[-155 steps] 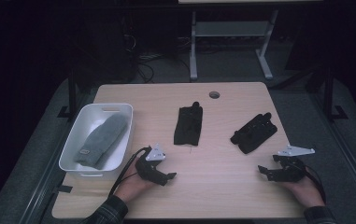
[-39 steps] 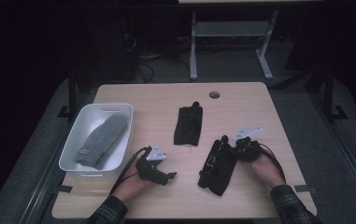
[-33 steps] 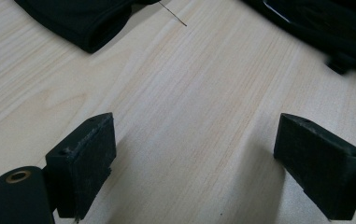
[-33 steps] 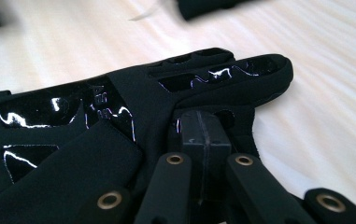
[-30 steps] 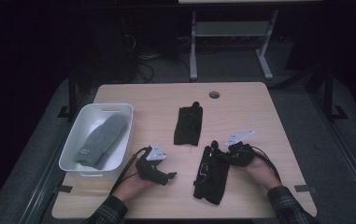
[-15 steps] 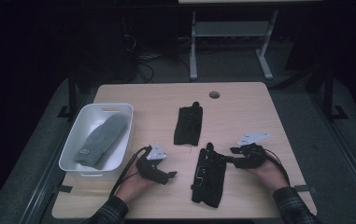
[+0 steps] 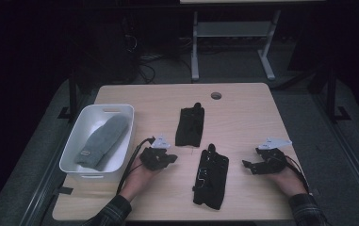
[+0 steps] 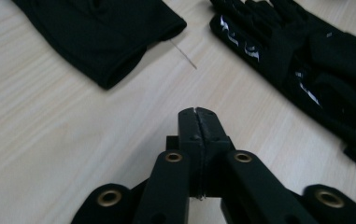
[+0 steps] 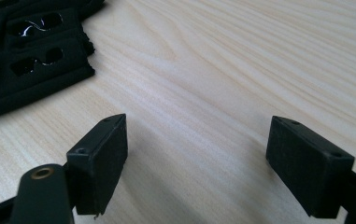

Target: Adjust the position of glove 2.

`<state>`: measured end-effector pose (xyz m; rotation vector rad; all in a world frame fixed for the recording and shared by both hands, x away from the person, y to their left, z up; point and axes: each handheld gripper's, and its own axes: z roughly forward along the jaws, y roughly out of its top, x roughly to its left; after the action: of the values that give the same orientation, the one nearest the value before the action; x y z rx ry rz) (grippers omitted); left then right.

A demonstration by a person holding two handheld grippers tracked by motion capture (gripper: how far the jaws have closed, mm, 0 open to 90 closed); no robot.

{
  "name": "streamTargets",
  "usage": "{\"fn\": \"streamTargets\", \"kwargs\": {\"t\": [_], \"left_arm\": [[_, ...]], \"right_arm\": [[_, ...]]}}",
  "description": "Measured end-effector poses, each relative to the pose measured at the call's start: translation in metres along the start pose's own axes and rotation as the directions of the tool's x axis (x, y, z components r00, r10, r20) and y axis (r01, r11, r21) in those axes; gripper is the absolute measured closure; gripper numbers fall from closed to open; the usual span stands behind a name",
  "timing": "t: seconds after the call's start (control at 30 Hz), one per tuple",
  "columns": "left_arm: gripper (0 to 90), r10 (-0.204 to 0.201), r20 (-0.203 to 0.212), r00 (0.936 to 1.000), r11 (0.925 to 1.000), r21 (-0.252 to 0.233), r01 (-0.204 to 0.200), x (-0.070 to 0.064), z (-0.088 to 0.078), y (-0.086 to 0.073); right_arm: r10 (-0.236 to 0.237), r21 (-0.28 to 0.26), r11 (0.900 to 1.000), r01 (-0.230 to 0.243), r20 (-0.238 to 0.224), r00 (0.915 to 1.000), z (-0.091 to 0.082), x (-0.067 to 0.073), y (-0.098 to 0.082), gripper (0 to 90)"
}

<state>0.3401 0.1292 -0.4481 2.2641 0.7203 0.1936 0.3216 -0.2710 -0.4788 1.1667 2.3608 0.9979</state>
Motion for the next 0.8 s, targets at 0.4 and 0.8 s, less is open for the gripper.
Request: {"fn": "streamTargets", "kwargs": {"t": [0.4,0.8], "left_arm": [[89.3,0.011,-0.026,0.9996,0.9999,-0.010,-0.011,0.032,0.027,0.043],[89.4,-0.029,-0.049,0.9984,0.9992,0.027,0.031,0.060,0.063,0.055]], "right_arm": [[0.010,-0.021,1.000,-0.010,-0.019,0.9998,0.002,0.000,-0.003,14.6],[0.009,-0.020,1.000,-0.009,-0.017,0.9998,0.002,0.000,-0.003,14.4]]}}
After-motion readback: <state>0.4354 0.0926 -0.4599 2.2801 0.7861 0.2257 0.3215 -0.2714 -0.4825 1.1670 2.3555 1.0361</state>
